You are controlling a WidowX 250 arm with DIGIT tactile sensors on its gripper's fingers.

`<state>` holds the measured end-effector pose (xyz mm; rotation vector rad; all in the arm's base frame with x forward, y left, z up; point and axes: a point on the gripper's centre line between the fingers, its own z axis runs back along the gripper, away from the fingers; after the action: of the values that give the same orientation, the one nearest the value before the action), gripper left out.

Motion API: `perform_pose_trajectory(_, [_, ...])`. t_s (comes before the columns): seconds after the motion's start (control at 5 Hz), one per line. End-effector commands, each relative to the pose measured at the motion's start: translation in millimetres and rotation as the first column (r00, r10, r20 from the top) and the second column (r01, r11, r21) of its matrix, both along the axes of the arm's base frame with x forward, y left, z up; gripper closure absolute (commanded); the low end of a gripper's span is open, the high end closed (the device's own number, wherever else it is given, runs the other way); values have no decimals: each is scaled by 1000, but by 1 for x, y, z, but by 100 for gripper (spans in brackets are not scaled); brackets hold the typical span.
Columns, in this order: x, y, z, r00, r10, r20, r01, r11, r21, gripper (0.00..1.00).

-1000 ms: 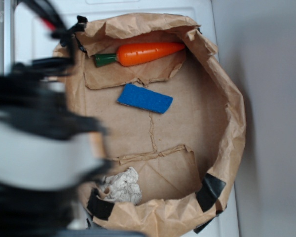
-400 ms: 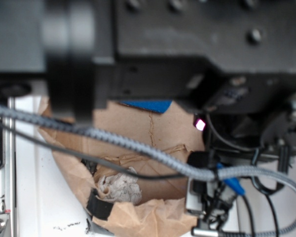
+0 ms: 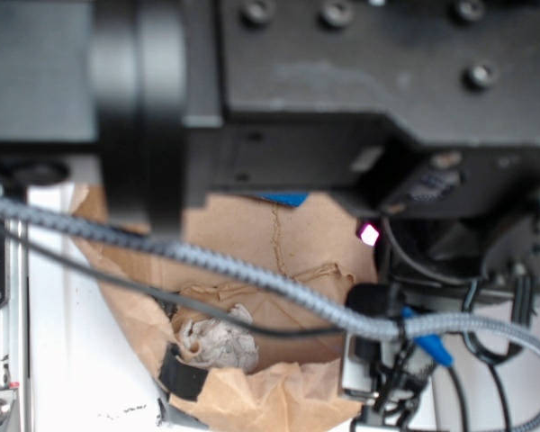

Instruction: Grab the blue sponge.

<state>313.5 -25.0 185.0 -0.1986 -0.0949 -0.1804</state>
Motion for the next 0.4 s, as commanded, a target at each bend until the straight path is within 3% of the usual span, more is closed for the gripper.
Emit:
perform_pose_trajectory(0.0, [-47, 39, 6, 982, -132, 135, 135, 991, -18, 0])
perform_pose_trajectory(0.2, [-55, 50, -4, 972, -167, 165, 170, 986, -5, 0])
